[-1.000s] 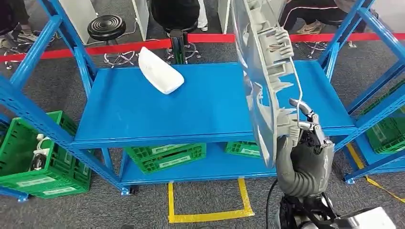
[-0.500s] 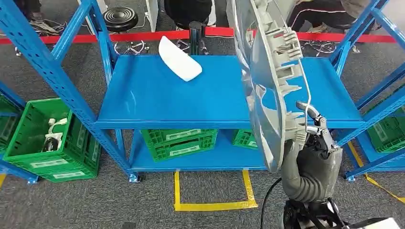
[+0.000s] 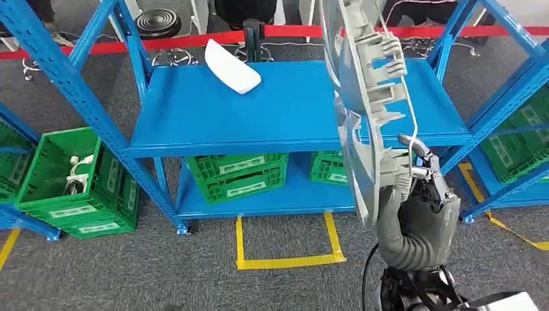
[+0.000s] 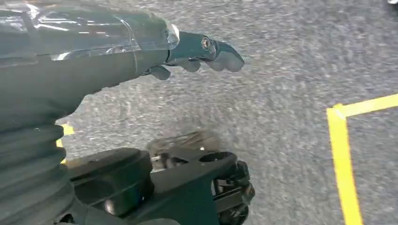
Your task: Take the parts from the cabinet and place them on the table.
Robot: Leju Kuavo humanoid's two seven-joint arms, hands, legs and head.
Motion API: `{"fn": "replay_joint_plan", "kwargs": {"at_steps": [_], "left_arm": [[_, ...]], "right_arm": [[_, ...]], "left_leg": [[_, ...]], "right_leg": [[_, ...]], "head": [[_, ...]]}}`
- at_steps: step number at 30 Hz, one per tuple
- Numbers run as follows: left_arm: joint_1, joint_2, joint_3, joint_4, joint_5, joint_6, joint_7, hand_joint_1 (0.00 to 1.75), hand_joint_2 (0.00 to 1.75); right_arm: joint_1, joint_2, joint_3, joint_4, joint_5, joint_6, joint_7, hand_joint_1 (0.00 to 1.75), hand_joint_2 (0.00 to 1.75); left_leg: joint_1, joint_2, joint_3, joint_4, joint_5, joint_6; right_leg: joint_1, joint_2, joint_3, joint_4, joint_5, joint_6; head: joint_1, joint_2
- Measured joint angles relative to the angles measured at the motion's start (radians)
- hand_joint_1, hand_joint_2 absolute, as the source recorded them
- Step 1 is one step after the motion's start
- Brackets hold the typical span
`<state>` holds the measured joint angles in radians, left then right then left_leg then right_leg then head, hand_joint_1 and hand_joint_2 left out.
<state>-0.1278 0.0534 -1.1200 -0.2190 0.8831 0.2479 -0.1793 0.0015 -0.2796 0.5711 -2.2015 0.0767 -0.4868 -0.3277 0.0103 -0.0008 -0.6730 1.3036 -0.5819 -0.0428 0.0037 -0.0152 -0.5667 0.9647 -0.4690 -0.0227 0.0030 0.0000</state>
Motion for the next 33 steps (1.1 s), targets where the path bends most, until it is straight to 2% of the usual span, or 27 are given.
{"fn": "replay_joint_plan", "kwargs": {"at_steps": [1, 2, 3, 4, 5, 7, 8, 9, 11, 12, 13, 14, 15, 17, 19, 20, 22, 23, 24, 25, 26, 27, 28, 29, 31, 32, 33], "left_arm": [[0.0, 0.004, 0.0, 0.0, 0.003, -0.003, 0.001, 0.0, 1.75], [-0.001, 0.006, 0.0, 0.0, 0.005, -0.006, 0.002, 0.0, 1.75], [-0.003, 0.006, 0.0, 0.0, 0.007, -0.009, 0.006, 0.0, 1.75], [-0.005, 0.009, 0.0, 0.0, 0.008, -0.012, 0.006, 0.0, 1.75], [-0.006, 0.012, 0.0, 0.0, 0.008, -0.013, 0.008, 0.0, 1.75], [-0.005, 0.015, 0.0, 0.0, 0.01, -0.017, 0.01, 0.0, 1.75], [-0.003, 0.016, 0.0, 0.0, 0.011, -0.019, 0.012, 0.0, 1.75], [-0.003, 0.018, 0.0, 0.001, 0.012, -0.02, 0.015, 0.0, 1.75], [-0.004, 0.019, 0.0, 0.001, 0.012, -0.021, 0.016, 0.0, 1.75], [-0.004, 0.02, 0.0, 0.001, 0.012, -0.021, 0.016, 0.0, 1.75], [-0.004, 0.021, 0.0, 0.001, 0.012, -0.021, 0.017, 0.0, 1.75], [-0.004, 0.022, 0.0, 0.001, 0.012, -0.021, 0.017, 0.0, 1.75], [-0.004, 0.023, 0.0, 0.001, 0.012, -0.02, 0.016, 0.0, 1.75], [-0.004, 0.024, 0.0, 0.001, 0.012, -0.019, 0.011, 0.0, 1.75], [-0.005, 0.023, 0.0, 0.0, 0.007, -0.016, 0.001, 0.0, 1.75], [-0.005, 0.023, 0.0, -0.001, 0.006, -0.015, -0.003, 0.0, 1.75], [-0.005, 0.023, 0.0, -0.001, 0.004, -0.014, -0.006, 0.0, 1.75], [0.0, 0.024, 0.0, 0.0, 0.003, -0.014, -0.006, 0.0, 1.75], [-0.001, 0.024, 0.0, 0.0, 0.001, -0.013, -0.007, 0.0, 1.75], [-0.001, 0.024, 0.0, 0.0, -0.005, -0.011, -0.007, 0.0, 1.75], [-0.002, 0.024, 0.0, 0.0, -0.01, -0.011, -0.003, 0.0, 1.75], [-0.002, 0.024, 0.0, 0.0, -0.017, -0.008, 0.004, 0.0, 1.75], [-0.002, 0.024, 0.0, 0.0, -0.023, -0.007, 0.014, 0.0, 1.75], [-0.002, 0.024, 0.0, 0.0, -0.028, -0.005, 0.027, 0.0, 1.75], [-0.002, 0.024, 0.0, 0.0, -0.03, -0.002, 0.04, 0.0, 1.75], [-0.002, 0.026, 0.0, 0.0, -0.031, -0.002, 0.044, 0.0, 1.75], [-0.004, 0.027, 0.0, 0.0, -0.032, -0.002, 0.045, 0.0, 1.75]], "right_arm": [[0.0, 0.003, 0.0, 0.0, 0.005, 0.0, 0.0, 1.75, 1.75], [-0.001, 0.005, 0.001, 0.001, 0.009, 0.0, 0.0, 1.75, 1.75], [-0.001, 0.01, 0.003, 0.003, 0.015, 0.0, 0.0, 1.75, 1.75], [-0.002, 0.013, 0.005, 0.003, 0.02, -0.001, 0.001, 1.75, 1.75], [-0.002, 0.015, 0.006, 0.003, 0.025, -0.002, 0.002, 1.75, 1.75], [-0.005, 0.02, 0.011, 0.005, 0.031, -0.005, 0.002, 1.75, 1.75], [-0.004, 0.02, 0.013, 0.008, 0.033, -0.006, 0.002, 1.75, 1.75], [-0.003, 0.022, 0.016, 0.009, 0.035, -0.006, 0.003, 1.75, 1.75], [-0.003, 0.023, 0.022, 0.013, 0.036, -0.008, 0.003, 1.75, 1.75], [-0.003, 0.024, 0.025, 0.015, 0.036, -0.009, 0.003, 1.75, 1.75], [-0.003, 0.024, 0.027, 0.018, 0.036, -0.009, 0.003, 1.75, 1.75], [-0.003, 0.025, 0.029, 0.021, 0.036, -0.009, 0.004, 1.75, 1.75], [-0.003, 0.025, 0.03, 0.023, 0.037, -0.01, 0.004, 1.75, 1.75], [-0.004, 0.025, 0.032, 0.025, 0.037, -0.01, 0.006, 1.75, 1.75], [-0.007, 0.027, 0.034, 0.024, 0.037, -0.012, 0.008, 1.75, 1.75], [-0.008, 0.027, 0.035, 0.024, 0.037, -0.013, 0.008, 1.75, 1.75], [-0.01, 0.028, 0.037, 0.025, 0.037, -0.013, 0.008, 1.75, 1.75], [-0.01, 0.028, 0.038, 0.025, 0.037, -0.013, 0.008, 1.75, 1.75], [-0.01, 0.028, 0.04, 0.026, 0.037, -0.015, 0.008, 1.75, 1.75], [-0.006, 0.029, 0.041, 0.027, 0.038, -0.021, 0.008, 1.75, 1.75], [-0.001, 0.031, 0.043, 0.028, 0.038, -0.029, 0.006, 1.75, 1.75], [0.006, 0.033, 0.044, 0.028, 0.037, -0.041, 0.0, 1.75, 1.75], [0.014, 0.033, 0.045, 0.027, 0.032, -0.053, -0.009, 1.75, 1.75], [0.024, 0.033, 0.046, 0.028, 0.023, -0.067, -0.024, 1.75, 1.75], [0.036, 0.033, 0.048, 0.028, 0.009, -0.081, -0.046, 1.75, 1.75], [0.038, 0.033, 0.051, 0.028, 0.005, -0.084, -0.052, 1.75, 1.75], [0.042, 0.033, 0.053, 0.027, 0.004, -0.086, -0.055, 1.75, 1.75]], "left_leg": [[0.004, 0.0, 0.044, -0.045, 0.04, -0.006], [0.009, 0.001, 0.102, -0.114, 0.053, -0.012], [0.016, 0.001, 0.169, -0.197, 0.027, -0.017], [0.01, -0.002, 0.222, -0.283, -0.008, -0.015], [0.009, -0.002, 0.22, -0.298, -0.026, 0.003], [0.004, -0.004, 0.208, -0.293, -0.019, 0.019], [0.008, -0.002, 0.2, -0.297, -0.009, 0.035], [0.008, -0.001, 0.189, -0.297, 0.002, 0.047], [0.005, 0.0, 0.163, -0.297, 0.025, 0.059], [0.003, 0.0, 0.15, -0.296, 0.036, 0.06], [0.0, 0.0, 0.136, -0.295, 0.048, 0.062], [-0.003, 0.002, 0.12, -0.293, 0.059, 0.061], [-0.007, 0.003, 0.104, -0.291, 0.069, 0.061], [-0.015, 0.002, 0.079, -0.29, 0.088, 0.062], [-0.022, 0.003, 0.069, -0.289, 0.102, 0.056], [-0.019, 0.005, 0.064, -0.289, 0.115, 0.048], [-0.011, 0.009, 0.048, -0.293, 0.138, 0.035], [-0.015, 0.009, 0.043, -0.296, 0.149, 0.029], [-0.012, 0.007, 0.033, -0.28, 0.114, 0.027], [-0.01, 0.005, 0.017, -0.24, 0.052, 0.024], [-0.008, 0.002, 0.0, -0.175, -0.01, 0.02], [-0.006, 0.001, -0.015, -0.1, -0.062, 0.017], [-0.006, 0.0, -0.024, -0.034, -0.089, 0.013], [-0.005, 0.0, -0.022, 0.004, -0.078, 0.011], [-0.003, 0.0, 0.026, -0.019, 0.005, 0.009], [-0.002, 0.001, 0.072, -0.071, 0.037, 0.009], [-0.002, 0.0, 0.136, -0.151, 0.034, 0.012]], "right_leg": [[-0.005, 0.0, -0.021, 0.012, 0.006, 0.007], [-0.009, 0.0, -0.039, 0.026, 0.011, 0.013], [-0.008, 0.0, -0.052, 0.043, 0.014, 0.019], [-0.007, -0.001, -0.064, 0.06, 0.014, 0.021], [-0.006, -0.001, -0.071, 0.066, 0.022, 0.03], [-0.01, 0.0, -0.077, 0.064, 0.041, 0.042], [-0.012, 0.002, -0.086, 0.064, 0.041, 0.048], [-0.013, 0.004, -0.094, 0.08, -0.002, 0.055], [-0.014, 0.005, -0.112, 0.203, -0.135, 0.062], [-0.014, 0.006, -0.119, 0.272, -0.177, 0.064], [-0.013, 0.006, -0.12, 0.33, -0.191, 0.063], [-0.013, 0.006, -0.114, 0.357, -0.174, 0.06], [-0.012, 0.006, -0.095, 0.348, -0.139, 0.055], [-0.009, 0.009, -0.001, 0.222, -0.068, 0.035], [0.009, 0.018, 0.13, 0.031, -0.09, 0.004], [0.005, 0.017, 0.146, -0.013, -0.104, 0.004], [0.013, 0.019, 0.132, -0.013, -0.094, 0.004], [0.013, 0.015, 0.124, -0.029, -0.078, -0.001], [0.006, 0.006, 0.119, -0.037, -0.064, 0.001], [0.006, 0.008, 0.105, -0.037, -0.053, -0.007], [0.006, 0.005, 0.09, -0.032, -0.045, -0.012], [0.007, 0.004, 0.076, -0.026, -0.037, -0.009], [0.008, 0.001, 0.059, -0.02, -0.03, -0.009], [0.008, -0.002, 0.04, -0.012, -0.022, -0.008], [0.007, -0.003, -0.003, 0.012, -0.008, -0.004], [0.005, -0.002, -0.024, 0.025, -0.003, -0.001], [0.004, 0.0, -0.039, 0.041, 0.001, 0.004]], "head": [[-0.002, 0.0], [-0.005, 0.0], [-0.009, 0.0], [-0.013, 0.0], [-0.009, 0.0], [-0.005, 0.0], [-0.01, 0.0], [-0.008, 0.0], [0.006, 0.0], [0.01, 0.0], [0.014, 0.0], [0.017, 0.0], [0.02, 0.0], [0.03, 0.0], [0.029, 0.0], [0.029, 0.0], [0.031, 0.0], [0.032, 0.0], [0.031, 0.0], [0.023, 0.0], [0.015, 0.0], [0.007, 0.0], [0.003, 0.0], [-0.001, 0.0], [-0.01, 0.0], [-0.013, 0.0], [-0.016, 0.0]]}}
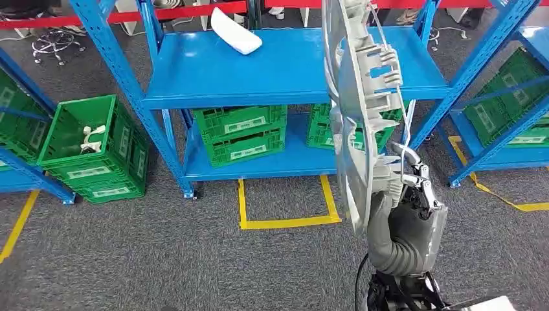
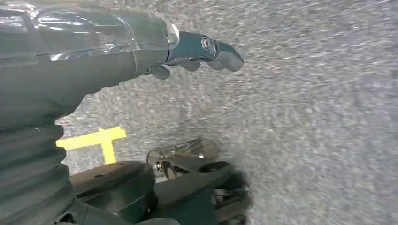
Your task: Take the parts from the cabinet and place them on the table.
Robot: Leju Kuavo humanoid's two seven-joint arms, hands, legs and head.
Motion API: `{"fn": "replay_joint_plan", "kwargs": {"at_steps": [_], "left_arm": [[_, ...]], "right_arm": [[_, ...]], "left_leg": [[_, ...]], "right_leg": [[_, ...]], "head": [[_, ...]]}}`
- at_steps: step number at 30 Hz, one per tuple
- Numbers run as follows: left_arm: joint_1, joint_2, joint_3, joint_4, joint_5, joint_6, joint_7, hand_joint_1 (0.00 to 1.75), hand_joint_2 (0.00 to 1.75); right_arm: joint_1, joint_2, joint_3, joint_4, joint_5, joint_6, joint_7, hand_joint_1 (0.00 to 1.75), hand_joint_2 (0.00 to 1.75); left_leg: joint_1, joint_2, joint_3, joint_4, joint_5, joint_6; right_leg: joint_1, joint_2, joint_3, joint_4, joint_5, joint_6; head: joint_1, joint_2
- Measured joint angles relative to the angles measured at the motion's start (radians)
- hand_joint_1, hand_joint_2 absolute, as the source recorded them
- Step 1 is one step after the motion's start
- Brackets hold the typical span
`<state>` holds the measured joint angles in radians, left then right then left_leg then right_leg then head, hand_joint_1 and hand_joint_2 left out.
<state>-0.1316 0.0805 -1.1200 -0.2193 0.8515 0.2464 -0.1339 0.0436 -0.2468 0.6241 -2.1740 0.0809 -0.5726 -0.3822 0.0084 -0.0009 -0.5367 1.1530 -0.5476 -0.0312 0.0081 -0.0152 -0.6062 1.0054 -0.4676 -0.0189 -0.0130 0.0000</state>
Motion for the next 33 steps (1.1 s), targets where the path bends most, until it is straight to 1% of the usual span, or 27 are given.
{"fn": "replay_joint_plan", "kwargs": {"at_steps": [1, 2, 4, 5, 6, 7, 9, 10, 11, 12, 14, 15, 16, 17, 20, 21, 22, 23, 25, 26, 27, 28, 29, 30, 31, 32, 33], "left_arm": [[-0.002, 0.001, 0.0, 0.0, 0.0, 0.0, 0.001, 0.0, 1.75], [-0.004, 0.003, 0.0, 0.0, -0.002, 0.0, 0.001, 0.0, 1.75], [-0.006, 0.003, 0.0, 0.0, -0.005, 0.0, 0.01, 0.0, 1.75], [-0.003, 0.003, 0.0, 0.0, -0.004, 0.0, 0.019, 0.0, 1.75], [-0.004, 0.003, 0.0, 0.0, -0.004, -0.002, 0.027, 0.0, 1.75], [-0.004, 0.003, 0.0, -0.001, -0.002, -0.002, 0.035, 0.0, 1.75], [-0.003, 0.001, 0.0, -0.003, 0.001, -0.003, 0.032, 0.0, 1.75], [-0.003, 0.001, 0.0, -0.004, 0.003, -0.003, 0.024, 0.0, 1.75], [-0.002, -0.002, 0.0, -0.005, 0.005, -0.003, 0.011, 0.0, 1.75], [-0.001, -0.006, 0.0, -0.005, 0.005, -0.003, -0.002, 0.0, 1.75], [0.0, -0.017, 0.0, -0.006, 0.005, -0.002, -0.026, 0.0, 1.75], [0.0, -0.023, 0.0, -0.006, 0.004, -0.004, -0.029, 0.0, 1.75], [0.001, -0.029, 0.0, -0.007, 0.003, -0.005, -0.03, 0.0, 1.75], [0.002, -0.035, 0.0, -0.007, 0.001, -0.006, -0.028, 0.0, 1.75], [0.004, -0.05, 0.0, -0.006, -0.009, -0.011, 0.007, 0.0, 1.75], [0.003, -0.052, 0.0, -0.006, -0.012, -0.012, 0.019, 0.0, 1.75], [0.001, -0.053, 0.0, -0.006, -0.013, -0.015, 0.03, 0.0, 1.75], [0.001, -0.053, 0.0, -0.007, -0.013, -0.015, 0.033, 0.0, 1.75], [0.007, -0.054, 0.0, -0.006, -0.013, -0.01, 0.02, 0.0, 1.75], [0.007, -0.053, 0.0, -0.006, -0.007, -0.002, 0.004, 0.0, 1.75], [0.007, -0.054, 0.0, -0.006, -0.004, 0.003, -0.012, 0.0, 1.75], [0.007, -0.054, 0.0, -0.006, -0.002, 0.006, -0.027, 0.0, 1.75], [0.007, -0.053, 0.0, -0.006, 0.0, 0.008, -0.035, 0.0, 1.75], [0.007, -0.053, 0.0, -0.006, 0.003, 0.01, -0.04, 0.0, 1.75], [0.006, -0.051, 0.0, -0.006, 0.003, 0.011, -0.042, 0.0, 1.75], [0.007, -0.048, 0.0, -0.006, 0.003, 0.011, -0.043, 0.0, 1.75], [0.009, -0.05, 0.0, -0.006, 0.003, 0.011, -0.046, 0.0, 1.75]], "right_arm": [[0.006, 0.0, 0.001, -0.002, 0.0, -0.001, -0.001, 1.75, 1.75], [0.009, 0.0, 0.002, -0.002, -0.003, -0.002, -0.001, 1.75, 1.75], [0.009, 0.0, 0.003, 0.0, -0.007, -0.008, -0.004, 1.75, 1.75], [0.011, 0.0, 0.004, 0.0, -0.007, -0.011, -0.008, 1.75, 1.75], [0.013, -0.001, 0.005, 0.001, -0.006, -0.015, -0.016, 1.75, 1.75], [0.011, -0.001, 0.007, 0.003, -0.006, -0.018, -0.022, 1.75, 1.75], [0.009, 0.0, 0.011, 0.003, -0.005, -0.02, -0.027, 1.75, 1.75], [0.008, -0.001, 0.013, 0.003, -0.003, -0.015, -0.027, 1.75, 1.75], [0.007, -0.001, 0.014, 0.003, -0.002, -0.009, -0.027, 1.75, 1.75], [0.004, -0.001, 0.014, 0.003, 0.001, -0.001, -0.024, 1.75, 1.75], [-0.002, -0.003, 0.017, 0.003, 0.013, 0.012, -0.002, 1.75, 1.75], [-0.007, -0.005, 0.018, 0.002, 0.018, 0.016, 0.012, 1.75, 1.75], [-0.014, -0.006, 0.018, 0.002, 0.024, 0.019, 0.022, 1.75, 1.75], [-0.021, -0.007, 0.019, 0.001, 0.032, 0.021, 0.033, 1.75, 1.75], [-0.024, -0.007, 0.021, -0.011, 0.063, 0.021, 0.073, 1.75, 1.75], [-0.024, -0.008, 0.021, -0.016, 0.068, 0.02, 0.082, 1.75, 1.75], [-0.024, -0.01, 0.022, -0.02, 0.074, 0.019, 0.09, 1.75, 1.75], [-0.025, -0.011, 0.022, -0.021, 0.076, 0.015, 0.096, 1.75, 1.75], [-0.025, -0.012, 0.022, -0.023, 0.078, 0.013, 0.098, 1.75, 1.75], [-0.025, -0.013, 0.022, -0.024, 0.078, 0.011, 0.098, 1.75, 1.75], [-0.025, -0.015, 0.022, -0.026, 0.077, 0.011, 0.099, 1.75, 1.75], [-0.026, -0.016, 0.022, -0.028, 0.077, 0.011, 0.1, 1.75, 1.75], [-0.026, -0.016, 0.023, -0.03, 0.077, 0.012, 0.1, 1.75, 1.75], [-0.026, -0.016, 0.023, -0.031, 0.077, 0.013, 0.1, 1.75, 1.75], [-0.026, -0.017, 0.024, -0.033, 0.077, 0.013, 0.1, 1.75, 1.75], [-0.032, -0.017, 0.025, -0.034, 0.077, 0.013, 0.1, 1.75, 1.75], [-0.033, -0.018, 0.026, -0.034, 0.077, 0.013, 0.102, 1.75, 1.75]], "left_leg": [[-0.002, 0.001, 0.072, -0.094, -0.033, 0.003], [-0.003, 0.001, 0.096, -0.149, -0.061, 0.013], [-0.008, -0.003, 0.082, -0.15, -0.06, 0.019], [-0.004, -0.002, 0.072, -0.154, -0.049, 0.034], [0.002, 0.002, 0.061, -0.157, -0.038, 0.045], [0.002, 0.0, 0.048, -0.157, -0.026, 0.052], [0.001, 0.001, 0.025, -0.157, -0.006, 0.058], [0.001, 0.003, 0.015, -0.156, 0.003, 0.059], [0.0, 0.009, 0.004, -0.156, 0.011, 0.059], [0.0, 0.014, -0.006, -0.155, 0.019, 0.058], [-0.001, 0.028, -0.021, -0.156, 0.032, 0.054], [-0.002, 0.036, -0.022, -0.156, 0.035, 0.051], [-0.005, 0.046, -0.022, -0.155, 0.038, 0.047], [-0.008, 0.059, -0.025, -0.153, 0.041, 0.043], [-0.009, 0.101, -0.028, -0.154, 0.051, 0.027], [-0.01, 0.096, -0.033, -0.152, 0.045, 0.021], [-0.002, 0.011, -0.043, -0.127, 0.013, 0.013], [0.0, -0.011, -0.064, -0.075, -0.028, 0.013], [-0.001, -0.013, -0.131, 0.094, -0.112, 0.01], [-0.001, -0.01, -0.15, 0.14, -0.123, 0.01], [-0.001, -0.005, -0.147, 0.143, -0.108, 0.012], [-0.001, -0.004, -0.126, 0.107, -0.075, 0.014], [-0.001, -0.009, -0.085, 0.038, -0.03, 0.019], [-0.002, -0.037, -0.035, -0.053, 0.013, 0.026], [0.001, -0.108, -0.012, -0.106, 0.011, 0.038], [0.007, -0.127, -0.002, -0.117, 0.015, 0.035], [0.001, -0.115, -0.002, -0.12, 0.016, 0.032]], "right_leg": [[0.004, 0.001, -0.013, 0.015, 0.002, 0.004], [0.003, -0.001, -0.018, 0.022, 0.007, 0.01], [0.0, -0.002, -0.03, 0.023, 0.028, 0.021], [0.003, 0.0, -0.036, 0.022, 0.037, 0.026], [0.0, 0.007, -0.048, 0.03, 0.017, 0.033], [-0.001, 0.011, -0.062, 0.061, -0.035, 0.044], [-0.009, 0.01, -0.087, 0.19, -0.142, 0.057], [-0.011, 0.011, -0.098, 0.258, -0.17, 0.06], [-0.013, 0.01, -0.1, 0.307, -0.165, 0.062], [-0.015, 0.01, -0.09, 0.314, -0.138, 0.063], [-0.014, 0.004, -0.003, 0.195, -0.07, 0.058], [-0.013, -0.015, 0.059, 0.101, -0.056, 0.053], [-0.008, -0.054, 0.12, 0.015, -0.06, 0.044], [-0.001, -0.058, 0.142, -0.034, -0.067, 0.036], [0.002, -0.028, 0.131, -0.046, -0.067, 0.021], [-0.005, -0.02, 0.131, -0.06, -0.058, 0.011], [-0.007, -0.01, 0.125, -0.066, -0.047, 0.002], [-0.007, -0.002, 0.119, -0.065, -0.044, -0.003], [0.0, 0.017, 0.106, -0.059, -0.039, -0.01], [0.002, 0.028, 0.099, -0.054, -0.036, -0.011], [0.004, 0.038, 0.092, -0.048, -0.036, -0.01], [0.005, 0.048, 0.087, -0.041, -0.036, -0.01], [0.006, 0.06, 0.084, -0.034, -0.037, -0.01], [0.006, 0.072, 0.081, -0.026, -0.039, -0.007], [0.0, 0.077, 0.073, -0.018, -0.042, -0.005], [0.002, 0.089, 0.06, -0.008, -0.043, 0.001], [-0.006, 0.099, 0.055, -0.008, -0.039, 0.007]], "head": [[-0.003, 0.0], [-0.004, 0.0], [-0.004, 0.0], [-0.002, 0.0], [-0.01, 0.0], [0.002, 0.0], [0.013, 0.0], [0.015, 0.0], [0.018, 0.0], [0.023, 0.0], [0.024, 0.0], [0.025, 0.0], [0.024, 0.0], [0.025, 0.0], [0.024, 0.0], [0.019, 0.0], [0.01, 0.0], [0.004, 0.0], [-0.004, 0.0], [-0.005, 0.0], [-0.005, 0.0], [-0.005, 0.0], [-0.005, 0.0], [-0.007, 0.0], [-0.006, 0.0], [-0.003, 0.0], [-0.002, 0.0]]}}
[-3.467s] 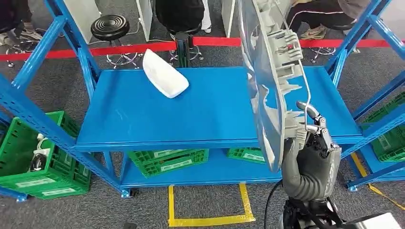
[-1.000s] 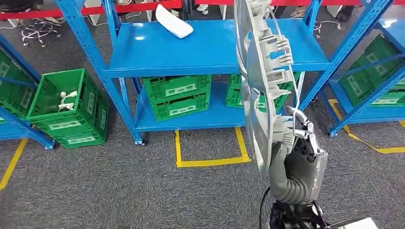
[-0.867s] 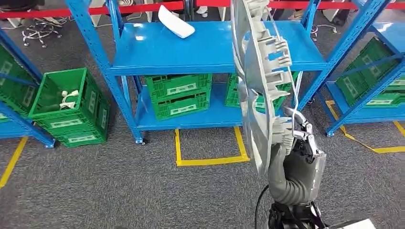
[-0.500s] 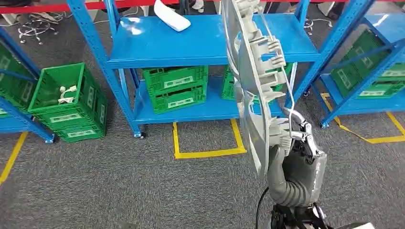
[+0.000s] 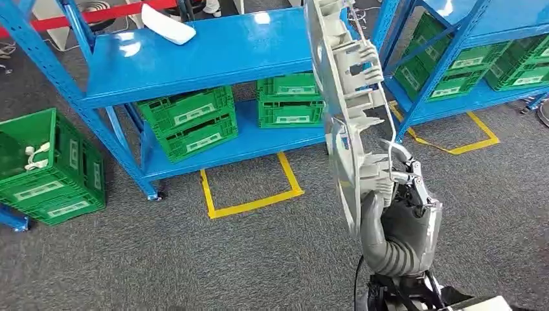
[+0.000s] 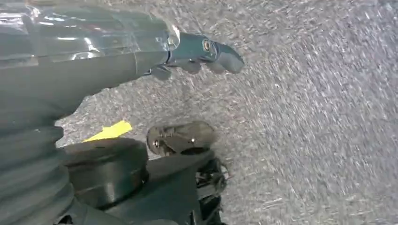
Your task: Take the parts from the cabinet and place them on the table.
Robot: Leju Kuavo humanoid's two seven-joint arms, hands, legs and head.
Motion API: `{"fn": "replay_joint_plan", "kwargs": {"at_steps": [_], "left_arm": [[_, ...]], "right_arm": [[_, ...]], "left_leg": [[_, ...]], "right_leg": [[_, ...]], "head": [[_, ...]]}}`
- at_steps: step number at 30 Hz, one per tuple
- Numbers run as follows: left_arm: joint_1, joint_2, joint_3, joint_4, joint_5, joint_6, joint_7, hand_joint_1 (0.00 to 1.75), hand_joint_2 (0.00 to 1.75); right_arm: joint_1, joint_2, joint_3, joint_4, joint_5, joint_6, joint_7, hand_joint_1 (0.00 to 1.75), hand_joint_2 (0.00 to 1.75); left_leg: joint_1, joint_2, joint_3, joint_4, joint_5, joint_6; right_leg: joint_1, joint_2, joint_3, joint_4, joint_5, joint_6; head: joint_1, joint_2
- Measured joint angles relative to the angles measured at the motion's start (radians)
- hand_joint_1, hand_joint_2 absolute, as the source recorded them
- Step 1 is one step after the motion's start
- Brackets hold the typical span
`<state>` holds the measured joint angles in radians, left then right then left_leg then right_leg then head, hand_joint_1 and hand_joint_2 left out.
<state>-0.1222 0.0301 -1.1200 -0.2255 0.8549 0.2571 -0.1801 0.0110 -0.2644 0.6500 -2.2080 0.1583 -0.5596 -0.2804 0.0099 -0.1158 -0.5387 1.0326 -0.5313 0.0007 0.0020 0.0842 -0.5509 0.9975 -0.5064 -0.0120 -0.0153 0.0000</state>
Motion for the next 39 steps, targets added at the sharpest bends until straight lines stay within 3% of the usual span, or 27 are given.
{"fn": "replay_joint_plan", "kwargs": {"at_steps": [2, 3, 5, 7, 8, 9, 10, 11, 13, 14, 15, 18, 19, 20, 21, 23, 24, 25, 26, 28, 29, 30, 33, 34, 35, 38, 39], "left_arm": [[0.003, -0.001, 0.0, 0.0, 0.001, -0.001, -0.002, 0.0, 1.75], [0.001, -0.003, 0.0, 0.0, 0.001, -0.003, 0.004, 0.0, 1.75], [0.001, -0.009, 0.0, 0.0, 0.003, -0.006, 0.026, 0.0, 1.75], [0.006, -0.012, 0.0, 0.001, 0.005, -0.013, 0.044, 0.0, 1.75], [0.007, -0.012, 0.0, 0.001, 0.005, -0.014, 0.048, 0.0, 1.75], [0.008, -0.013, 0.0, 0.001, 0.007, -0.015, 0.051, 0.0, 1.75], [0.006, -0.013, 0.0, 0.001, 0.007, -0.015, 0.053, 0.0, 1.75], [0.005, -0.015, 0.0, 0.001, 0.007, -0.017, 0.054, 0.0, 1.75], [0.002, -0.019, 0.0, 0.001, 0.007, -0.018, 0.054, 0.0, 1.75], [0.0, -0.019, 0.0, 0.001, 0.007, -0.018, 0.053, 0.0, 1.75], [-0.001, -0.02, 0.0, 0.001, 0.006, -0.018, 0.051, 0.0, 1.75], [-0.002, -0.022, 0.0, 0.0, 0.004, -0.017, 0.036, 0.0, 1.75], [-0.005, -0.023, 0.0, 0.0, 0.003, -0.016, 0.029, 0.0, 1.75], [-0.005, -0.023, 0.0, 0.0, 0.002, -0.015, 0.024, 0.0, 1.75], [-0.003, -0.023, 0.0, 0.0, 0.001, -0.014, 0.022, 0.0, 1.75], [0.001, -0.023, 0.0, 0.0, 0.001, -0.014, 0.022, 0.0, 1.75], [0.003, -0.023, 0.0, 0.0, 0.001, -0.014, 0.022, 0.0, 1.75], [0.004, -0.023, 0.0, 0.0, 0.001, -0.014, 0.022, 0.0, 1.75], [0.004, -0.022, 0.0, 0.0, 0.001, -0.013, 0.021, 0.0, 1.75], [0.004, -0.021, 0.0, 0.001, 0.001, -0.012, 0.019, 0.0, 1.75], [0.003, -0.02, 0.0, 0.002, 0.001, -0.012, 0.019, 0.0, 1.75], [0.003, -0.02, 0.0, 0.002, 0.001, -0.012, 0.018, 0.0, 1.75], [0.006, -0.018, 0.0, 0.002, 0.001, -0.012, 0.019, 0.0, 1.75], [0.006, -0.019, 0.0, 0.002, 0.001, -0.012, 0.019, 0.0, 1.75], [0.005, -0.019, 0.0, 0.003, 0.001, -0.012, 0.019, 0.0, 1.75], [0.003, -0.02, 0.0, 0.003, 0.001, -0.012, 0.022, 0.0, 1.75], [0.003, -0.02, 0.0, 0.003, 0.001, -0.012, 0.024, 0.0, 1.75]], "right_arm": [[-0.001, 0.0, 0.002, -0.005, 0.0, 0.0, 0.001, 1.75, 1.75], [-0.003, -0.002, 0.002, -0.008, 0.0, 0.0, 0.001, 1.75, 1.75], [-0.011, -0.006, 0.003, -0.011, 0.005, 0.001, 0.003, 1.75, 1.75], [-0.014, -0.007, 0.006, -0.013, 0.011, 0.0, 0.004, 1.75, 1.75], [-0.013, -0.008, 0.006, -0.014, 0.011, 0.0, 0.005, 1.75, 1.75], [-0.013, -0.008, 0.006, -0.014, 0.012, 0.0, 0.006, 1.75, 1.75], [-0.013, -0.009, 0.006, -0.014, 0.013, 0.0, 0.006, 1.75, 1.75], [-0.012, -0.012, 0.006, -0.016, 0.013, -0.001, 0.009, 1.75, 1.75], [-0.011, -0.015, 0.006, -0.025, 0.017, -0.003, 0.013, 1.75, 1.75], [-0.012, -0.017, 0.006, -0.027, 0.018, -0.003, 0.014, 1.75, 1.75], [-0.015, -0.017, 0.006, -0.031, 0.02, -0.003, 0.015, 1.75, 1.75], [-0.011, -0.018, 0.006, -0.037, 0.026, -0.002, 0.024, 1.75, 1.75], [-0.009, -0.019, 0.006, -0.04, 0.029, -0.002, 0.028, 1.75, 1.75], [-0.012, -0.02, 0.006, -0.041, 0.03, 0.0, 0.032, 1.75, 1.75], [-0.013, -0.02, 0.006, -0.042, 0.03, 0.0, 0.033, 1.75, 1.75], [-0.012, -0.021, 0.006, -0.041, 0.031, 0.002, 0.034, 1.75, 1.75], [-0.012, -0.021, 0.007, -0.041, 0.031, 0.002, 0.034, 1.75, 1.75], [-0.012, -0.022, 0.006, -0.041, 0.031, 0.002, 0.035, 1.75, 1.75], [-0.011, -0.022, 0.006, -0.041, 0.034, 0.0, 0.036, 1.75, 1.75], [-0.011, -0.022, 0.006, -0.041, 0.043, -0.001, 0.037, 1.75, 1.75], [-0.01, -0.022, 0.006, -0.041, 0.051, -0.003, 0.037, 1.75, 1.75], [-0.012, -0.023, 0.007, -0.042, 0.055, -0.003, 0.038, 1.75, 1.75], [-0.011, -0.023, 0.007, -0.045, 0.066, -0.006, 0.045, 1.75, 1.75], [-0.01, -0.023, 0.007, -0.047, 0.068, -0.007, 0.046, 1.75, 1.75], [-0.011, -0.024, 0.007, -0.047, 0.071, -0.009, 0.046, 1.75, 1.75], [-0.011, -0.025, 0.01, -0.048, 0.076, -0.009, 0.046, 1.75, 1.75], [-0.011, -0.026, 0.011, -0.047, 0.076, -0.009, 0.046, 1.75, 1.75]], "left_leg": [[-0.005, 0.031, 0.002, -0.009, -0.004, 0.004], [0.007, 0.051, 0.007, -0.03, -0.005, 0.008], [0.008, 0.084, 0.008, -0.033, -0.003, 0.015], [0.008, 0.12, 0.008, -0.033, -0.004, 0.017], [0.008, 0.138, 0.008, -0.033, -0.006, 0.017], [0.009, 0.155, 0.009, -0.033, -0.007, 0.014], [0.01, 0.168, 0.01, -0.033, -0.009, 0.012], [0.011, 0.18, 0.012, -0.033, -0.011, 0.009], [0.013, 0.195, 0.02, -0.033, -0.016, 0.0], [0.006, 0.203, 0.017, -0.031, -0.02, -0.007], [0.005, 0.209, 0.013, -0.029, -0.02, -0.013], [0.009, 0.228, 0.017, -0.03, -0.02, -0.028], [0.016, 0.164, 0.012, -0.018, -0.04, -0.036], [0.016, 0.112, -0.007, 0.024, -0.071, -0.032], [0.013, 0.102, -0.044, 0.103, -0.111, -0.028], [0.008, 0.105, -0.124, 0.257, -0.166, -0.024], [0.006, 0.109, -0.148, 0.292, -0.164, -0.022], [0.005, 0.114, -0.15, 0.277, -0.135, -0.017], [0.004, 0.115, -0.132, 0.225, -0.088, -0.012], [0.001, 0.117, -0.068, 0.074, 0.009, -0.001], [-0.004, 0.132, -0.056, 0.047, -0.001, 0.006], [-0.006, 0.135, -0.048, 0.017, -0.003, 0.002], [-0.008, 0.125, -0.051, 0.016, -0.002, 0.013], [-0.001, 0.122, -0.047, 0.01, 0.001, 0.018], [0.0, 0.118, -0.046, 0.01, 0.002, 0.02], [0.001, 0.112, -0.046, 0.01, 0.002, 0.022], [0.001, 0.109, -0.046, 0.01, 0.002, 0.022]], "right_leg": [[-0.002, 0.028, -0.005, -0.002, 0.007, 0.011], [0.005, 0.034, -0.014, 0.004, 0.003, 0.016], [0.006, -0.046, -0.049, 0.077, -0.05, 0.033], [-0.004, -0.071, -0.12, 0.231, -0.121, 0.047], [-0.008, -0.077, -0.15, 0.295, -0.139, 0.053], [-0.014, -0.081, -0.156, 0.309, -0.129, 0.057], [-0.019, -0.084, -0.143, 0.282, -0.102, 0.06], [-0.023, -0.089, -0.109, 0.213, -0.055, 0.063], [-0.024, -0.128, -0.025, 0.046, 0.026, 0.063], [-0.011, -0.156, -0.004, 0.008, 0.012, 0.063], [-0.011, -0.15, -0.007, -0.006, 0.006, 0.048], [-0.006, -0.131, -0.015, -0.001, 0.009, 0.031], [-0.01, -0.131, -0.013, -0.006, 0.013, 0.022], [-0.01, -0.131, -0.013, -0.006, 0.012, 0.014], [-0.008, -0.128, -0.013, -0.006, 0.011, 0.007], [0.0, -0.118, -0.013, -0.004, 0.009, 0.0], [0.003, -0.112, -0.013, -0.003, 0.008, -0.002], [0.007, -0.106, -0.012, -0.001, 0.006, -0.005], [0.01, -0.1, -0.009, 0.003, 0.003, -0.006], [0.011, -0.094, -0.004, 0.012, -0.007, -0.003], [0.013, -0.093, -0.006, 0.017, -0.012, 0.002], [0.014, -0.089, -0.013, 0.026, -0.014, 0.006], [0.01, -0.097, -0.019, 0.025, -0.011, 0.017], [0.008, -0.095, -0.023, 0.03, -0.022, 0.023], [0.008, -0.091, -0.031, 0.061, -0.048, 0.033], [-0.004, -0.09, -0.126, 0.276, -0.151, 0.052], [-0.006, -0.09, -0.15, 0.326, -0.16, 0.054]], "head": [[-0.008, 0.0], [-0.009, 0.0], [0.011, 0.0], [0.019, 0.0], [0.022, 0.0], [0.026, 0.0], [0.029, 0.0], [0.03, 0.0], [0.033, 0.0], [0.039, 0.0], [0.04, 0.0], [0.03, 0.0], [0.028, 0.0], [0.023, 0.0], [0.013, 0.0], [0.006, 0.0], [0.005, 0.0], [0.005, 0.0], [0.003, 0.0], [0.003, 0.0], [0.003, 0.0], [0.002, 0.0], [0.007, 0.0], [0.005, 0.0], [0.013, 0.0], [0.03, 0.0], [0.033, 0.0]]}}
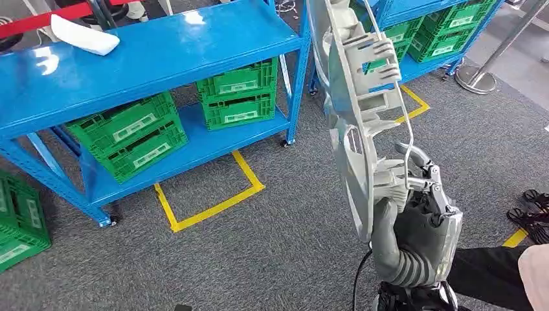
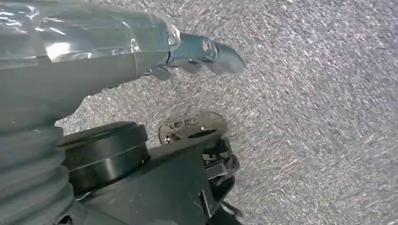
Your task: Take the parts from the cabinet and place them on the table.
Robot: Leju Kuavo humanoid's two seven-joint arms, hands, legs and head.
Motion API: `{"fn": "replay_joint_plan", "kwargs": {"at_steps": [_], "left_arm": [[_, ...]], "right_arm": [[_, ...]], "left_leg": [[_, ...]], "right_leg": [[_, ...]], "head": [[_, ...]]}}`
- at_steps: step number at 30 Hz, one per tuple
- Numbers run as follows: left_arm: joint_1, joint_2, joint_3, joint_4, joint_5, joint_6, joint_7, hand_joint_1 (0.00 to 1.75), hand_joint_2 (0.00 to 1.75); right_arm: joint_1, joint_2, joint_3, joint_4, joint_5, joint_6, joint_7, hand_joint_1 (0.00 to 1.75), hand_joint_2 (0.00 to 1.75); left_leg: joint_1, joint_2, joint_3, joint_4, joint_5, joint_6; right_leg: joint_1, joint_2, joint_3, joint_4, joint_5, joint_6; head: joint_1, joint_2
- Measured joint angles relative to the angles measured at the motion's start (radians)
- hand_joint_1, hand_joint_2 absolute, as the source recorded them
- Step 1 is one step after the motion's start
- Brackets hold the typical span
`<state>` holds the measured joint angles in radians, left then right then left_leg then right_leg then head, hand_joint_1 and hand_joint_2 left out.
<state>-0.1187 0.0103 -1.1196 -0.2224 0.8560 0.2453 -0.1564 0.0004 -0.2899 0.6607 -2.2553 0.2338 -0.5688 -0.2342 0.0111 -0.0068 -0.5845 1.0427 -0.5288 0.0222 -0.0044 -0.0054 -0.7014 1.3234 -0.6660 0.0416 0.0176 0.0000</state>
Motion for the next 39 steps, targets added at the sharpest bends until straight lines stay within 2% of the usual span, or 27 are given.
{"fn": "replay_joint_plan", "kwargs": {"at_steps": [1, 2, 3, 4, 5, 6, 9, 10, 11, 12, 14, 15, 16, 17, 19, 20, 21, 25, 27, 28, 30, 31, 32, 34, 35, 36, 39], "left_arm": [[0.0, 0.0, 0.0, 0.0, 0.0, 0.0, 0.0, 0.0, 1.75], [-0.001, 0.0, 0.0, 0.0, 0.0, 0.0, 0.0, 0.0, 1.75], [-0.002, 0.0, 0.0, 0.0, 0.0, 0.0, 0.0, 0.0, 1.75], [-0.003, -0.001, 0.0, 0.0, 0.0, 0.0, 0.0, 0.0, 1.75], [-0.004, -0.003, 0.0, 0.0, 0.0, 0.0, 0.0, 0.0, 1.75], [-0.009, -0.003, 0.0, 0.0, 0.0, 0.0, 0.001, 0.0, 1.75], [-0.007, -0.003, 0.0, 0.0, 0.0, 0.0, 0.004, 0.0, 1.75], [-0.007, -0.003, 0.0, 0.0, 0.0, 0.0, 0.004, 0.0, 1.75], [-0.006, -0.003, 0.0, 0.0, 0.0, 0.0, 0.004, 0.0, 1.75], [-0.008, -0.002, 0.0, 0.0, 0.0, 0.0, 0.004, 0.0, 1.75], [-0.008, -0.002, 0.0, 0.0, 0.0, 0.0, 0.004, 0.0, 1.75], [-0.006, -0.002, 0.0, 0.0, 0.0, 0.0, 0.004, 0.0, 1.75], [-0.005, -0.002, 0.0, 0.0, 0.0, 0.0, 0.004, 0.0, 1.75], [-0.005, -0.001, 0.0, 0.001, 0.0, 0.0, 0.004, 0.0, 1.75], [-0.005, 0.0, 0.0, 0.002, 0.0, 0.0, 0.004, 0.0, 1.75], [-0.005, 0.0, 0.0, 0.002, 0.0, 0.0, 0.004, 0.0, 1.75], [-0.008, 0.0, 0.0, 0.003, 0.0, 0.0, 0.004, 0.0, 1.75], [-0.006, 0.001, 0.0, 0.005, 0.0, -0.001, 0.004, 0.0, 1.75], [-0.007, 0.0, 0.0, 0.005, 0.001, -0.001, 0.004, 0.0, 1.75], [-0.009, -0.002, 0.0, 0.005, 0.0, -0.001, 0.004, 0.0, 1.75], [-0.008, -0.003, 0.0, 0.005, 0.0, -0.001, 0.004, 0.0, 1.75], [-0.006, -0.003, 0.0, 0.005, 0.001, -0.001, 0.004, 0.0, 1.75], [-0.006, -0.002, 0.0, 0.005, 0.001, -0.001, 0.004, 0.0, 1.75], [-0.006, -0.003, 0.0, 0.005, 0.001, -0.001, 0.004, 0.0, 1.75], [-0.006, -0.003, 0.0, 0.005, 0.0, -0.001, 0.004, 0.0, 1.75], [-0.008, -0.003, 0.0, 0.005, 0.0, -0.001, 0.004, 0.0, 1.75], [-0.006, -0.003, 0.0, 0.005, 0.0, -0.001, 0.002, 0.0, 1.75]], "right_arm": [[0.0, -0.001, 0.002, 0.0, 0.0, 0.0, 0.0, 1.75, 1.75], [0.0, -0.001, 0.003, 0.0, 0.0, 0.0, 0.0, 1.75, 1.75], [0.0, -0.001, 0.004, 0.0, 0.0, 0.0, 0.0, 1.75, 1.75], [0.0, -0.001, 0.004, 0.0, 0.0, 0.0, 0.0, 1.75, 1.75], [0.0, -0.002, 0.004, 0.0, 0.0, 0.0, 0.0, 1.75, 1.75], [0.001, -0.002, 0.004, -0.001, 0.0, 0.0, 0.0, 1.75, 1.75], [0.001, -0.002, 0.007, -0.003, 0.002, 0.0, 0.0, 1.75, 1.75], [0.0, -0.002, 0.008, -0.003, 0.002, 0.001, 0.0, 1.75, 1.75], [-0.002, -0.002, 0.008, -0.003, 0.003, 0.002, 0.001, 1.75, 1.75], [-0.002, -0.002, 0.008, -0.004, 0.004, 0.003, 0.001, 1.75, 1.75], [-0.001, -0.003, 0.008, -0.005, 0.005, 0.003, 0.001, 1.75, 1.75], [-0.001, -0.003, 0.008, -0.005, 0.005, 0.003, 0.001, 1.75, 1.75], [-0.001, -0.003, 0.008, -0.005, 0.005, 0.003, 0.001, 1.75, 1.75], [-0.001, -0.003, 0.008, -0.005, 0.005, 0.003, 0.001, 1.75, 1.75], [-0.001, -0.003, 0.008, -0.005, 0.005, 0.003, 0.001, 1.75, 1.75], [-0.002, -0.003, 0.008, -0.005, 0.005, 0.003, 0.001, 1.75, 1.75], [0.0, -0.003, 0.008, -0.005, 0.006, 0.003, 0.001, 1.75, 1.75], [-0.002, -0.004, 0.009, -0.006, 0.006, 0.003, 0.001, 1.75, 1.75], [-0.001, -0.005, 0.01, -0.009, 0.006, 0.003, 0.001, 1.75, 1.75], [0.0, -0.005, 0.011, -0.009, 0.006, 0.003, 0.001, 1.75, 1.75], [0.0, -0.006, 0.011, -0.008, 0.006, 0.003, 0.001, 1.75, 1.75], [0.0, -0.007, 0.011, -0.008, 0.005, 0.003, 0.001, 1.75, 1.75], [0.0, -0.007, 0.012, -0.008, 0.005, 0.003, 0.001, 1.75, 1.75], [-0.001, -0.007, 0.012, -0.008, 0.006, 0.003, 0.001, 1.75, 1.75], [-0.001, -0.007, 0.012, -0.008, 0.006, 0.003, 0.001, 1.75, 1.75], [-0.002, -0.007, 0.012, -0.008, 0.006, 0.003, 0.001, 1.75, 1.75], [-0.003, -0.006, 0.012, -0.009, 0.006, 0.003, 0.001, 1.75, 1.75]], "left_leg": [[0.0, -0.007, 0.001, 0.0, 0.0, 0.0], [0.0, -0.013, 0.002, 0.0, 0.0, 0.0], [0.0, -0.023, 0.004, 0.0, 0.0, 0.0], [0.001, -0.032, 0.007, 0.0, -0.001, -0.002], [0.004, -0.039, 0.005, -0.002, 0.0, -0.004], [0.002, -0.051, -0.002, 0.001, 0.002, -0.014], [0.008, -0.074, -0.013, -0.005, 0.013, -0.035], [0.006, -0.069, -0.016, -0.001, 0.007, -0.039], [0.002, -0.007, -0.021, 0.012, -0.007, -0.041], [0.002, 0.013, -0.043, 0.058, -0.043, -0.042], [0.004, 0.012, -0.112, 0.209, -0.118, -0.043], [0.004, 0.01, -0.14, 0.268, -0.136, -0.045], [0.004, 0.01, -0.143, 0.278, -0.127, -0.046], [0.004, 0.011, -0.127, 0.247, -0.098, -0.046], [0.002, 0.031, -0.046, 0.101, -0.015, -0.039], [-0.004, 0.075, -0.005, 0.019, 0.007, -0.032], [-0.015, 0.096, 0.006, -0.004, -0.003, -0.03], [-0.01, 0.049, -0.001, -0.008, 0.005, -0.01], [-0.003, 0.028, -0.002, -0.009, 0.011, -0.001], [-0.002, 0.016, -0.004, -0.009, 0.012, 0.001], [-0.003, -0.007, -0.005, -0.009, 0.014, 0.003], [-0.003, -0.019, -0.005, -0.009, 0.014, 0.003], [-0.003, -0.031, -0.004, -0.009, 0.015, 0.003], [-0.003, -0.053, -0.001, -0.008, 0.016, 0.0], [-0.002, -0.062, 0.0, -0.009, 0.017, -0.002], [-0.004, -0.068, -0.007, -0.008, 0.02, -0.009], [0.004, -0.087, -0.026, -0.01, 0.032, -0.03]], "right_leg": [[-0.003, 0.0, 0.001, -0.006, 0.02, 0.0], [-0.005, 0.002, 0.021, -0.053, 0.058, -0.001], [-0.006, 0.007, 0.058, -0.135, 0.109, -0.004], [-0.006, 0.028, 0.099, -0.224, 0.154, -0.008], [-0.007, 0.068, 0.125, -0.282, 0.16, -0.015], [-0.007, 0.077, 0.133, -0.297, 0.159, -0.021], [-0.001, 0.047, 0.134, -0.306, 0.15, -0.034], [-0.007, 0.032, 0.139, -0.322, 0.159, -0.043], [-0.005, 0.019, 0.144, -0.329, 0.162, -0.049], [-0.003, 0.011, 0.144, -0.33, 0.163, -0.053], [0.001, -0.013, 0.145, -0.33, 0.161, -0.056], [0.003, -0.024, 0.144, -0.329, 0.16, -0.057], [0.005, -0.032, 0.145, -0.328, 0.16, -0.058], [0.007, -0.041, 0.145, -0.327, 0.159, -0.058], [0.008, -0.055, 0.149, -0.323, 0.154, -0.055], [0.009, -0.06, 0.15, -0.319, 0.15, -0.051], [0.017, -0.066, 0.146, -0.309, 0.145, -0.044], [0.015, -0.108, 0.151, -0.31, 0.141, -0.032], [0.005, -0.032, 0.133, -0.255, 0.089, -0.016], [0.001, -0.011, 0.102, -0.178, 0.047, -0.011], [-0.003, -0.002, 0.039, -0.031, -0.011, -0.004], [-0.003, -0.001, 0.027, -0.005, -0.008, -0.004], [-0.004, -0.001, 0.036, -0.028, 0.018, -0.006], [-0.005, 0.01, 0.102, -0.178, 0.114, -0.012], [-0.005, 0.033, 0.138, -0.263, 0.155, -0.016], [-0.009, 0.078, 0.152, -0.289, 0.142, -0.023], [-0.003, 0.058, 0.148, -0.307, 0.14, -0.036]], "head": [[0.003, 0.0], [0.005, 0.0], [0.006, 0.0], [0.01, 0.0], [0.013, 0.0], [0.011, 0.0], [0.019, 0.0], [0.017, 0.0], [0.013, 0.0], [0.003, 0.0], [-0.01, 0.0], [-0.015, 0.0], [-0.017, 0.0], [-0.02, 0.0], [-0.025, 0.0], [-0.026, 0.0], [-0.032, 0.0], [-0.026, 0.0], [-0.015, 0.0], [-0.007, 0.0], [0.002, 0.0], [0.004, 0.0], [0.008, 0.0], [0.017, 0.0], [0.02, 0.0], [0.018, 0.0], [0.021, 0.0]]}}
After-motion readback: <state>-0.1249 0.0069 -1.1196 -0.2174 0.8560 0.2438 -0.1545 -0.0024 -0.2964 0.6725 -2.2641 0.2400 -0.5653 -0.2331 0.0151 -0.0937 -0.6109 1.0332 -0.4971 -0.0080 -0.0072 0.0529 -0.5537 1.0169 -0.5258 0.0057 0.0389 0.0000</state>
